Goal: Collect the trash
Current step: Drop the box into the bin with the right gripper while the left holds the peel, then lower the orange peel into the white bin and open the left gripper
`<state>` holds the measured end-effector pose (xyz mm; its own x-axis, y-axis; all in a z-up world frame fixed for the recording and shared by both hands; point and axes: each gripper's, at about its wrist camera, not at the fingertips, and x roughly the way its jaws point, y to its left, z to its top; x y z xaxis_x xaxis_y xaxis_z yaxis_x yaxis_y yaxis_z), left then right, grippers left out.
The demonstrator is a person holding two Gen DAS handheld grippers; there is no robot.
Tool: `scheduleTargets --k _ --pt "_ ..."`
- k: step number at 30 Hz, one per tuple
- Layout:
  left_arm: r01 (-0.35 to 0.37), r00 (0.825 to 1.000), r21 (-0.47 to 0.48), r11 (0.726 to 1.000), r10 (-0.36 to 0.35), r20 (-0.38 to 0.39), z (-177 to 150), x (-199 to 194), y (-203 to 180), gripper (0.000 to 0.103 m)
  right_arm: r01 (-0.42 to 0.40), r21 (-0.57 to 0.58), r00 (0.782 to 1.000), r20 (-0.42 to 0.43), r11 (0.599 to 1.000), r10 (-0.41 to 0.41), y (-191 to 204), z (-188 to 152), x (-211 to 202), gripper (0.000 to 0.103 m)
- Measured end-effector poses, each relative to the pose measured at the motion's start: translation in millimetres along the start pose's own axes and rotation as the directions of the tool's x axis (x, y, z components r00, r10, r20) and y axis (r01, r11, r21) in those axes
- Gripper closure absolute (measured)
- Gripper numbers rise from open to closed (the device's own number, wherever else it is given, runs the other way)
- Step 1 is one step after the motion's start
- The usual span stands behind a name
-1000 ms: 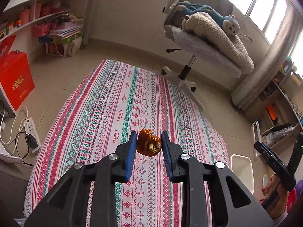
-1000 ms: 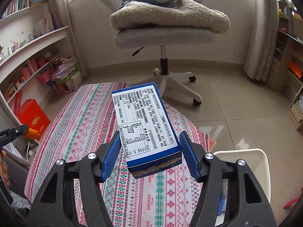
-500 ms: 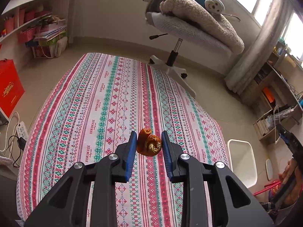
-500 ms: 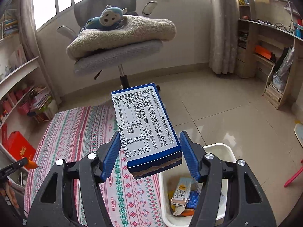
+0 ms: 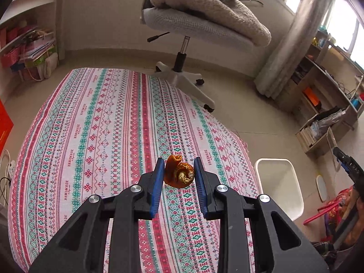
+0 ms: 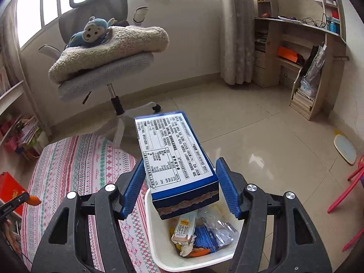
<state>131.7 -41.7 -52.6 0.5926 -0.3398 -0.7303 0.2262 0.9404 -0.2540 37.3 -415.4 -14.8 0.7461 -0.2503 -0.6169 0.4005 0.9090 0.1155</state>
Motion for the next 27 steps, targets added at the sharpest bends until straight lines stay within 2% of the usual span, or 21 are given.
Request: scheduleTargets --k 5,13,18,24,27 --pt "0.04 0.999 0.04 0.998 -0.04 0.002 3.0 6.0 -33.4 0.076 0.025 0.027 1.0 0.01 0.999 -0.025 -24.0 -0.4 -4.0 0.043" --pt "0.116 0.993 0.115 0.987 -0.116 -0.002 5.0 9.9 -93.8 0.076 0.054 0.116 0.997 0.049 0.992 -0.06 -57.5 1.5 -15.0 0.024" --pt "0.163 0.986 0.178 0.97 -0.157 -0.048 -1.9 22.5 -139.5 0.076 0.041 0.197 0.994 0.087 0.979 -0.059 -77.5 4.3 -24.5 0.014" --pt "0.272 0.96 0.219 0.937 -0.251 -0.119 -7.5 40.3 -207.2 0.076 0.035 0.278 0.987 0.14 0.96 -0.076 -98.4 9.4 -37.0 0.008" --pt "0.332 0.939 0.207 0.92 -0.303 -0.162 -9.9 49.6 -231.3 0.075 0.039 0.308 0.982 0.162 0.951 -0.092 -109.7 11.1 -42.3 0.008"
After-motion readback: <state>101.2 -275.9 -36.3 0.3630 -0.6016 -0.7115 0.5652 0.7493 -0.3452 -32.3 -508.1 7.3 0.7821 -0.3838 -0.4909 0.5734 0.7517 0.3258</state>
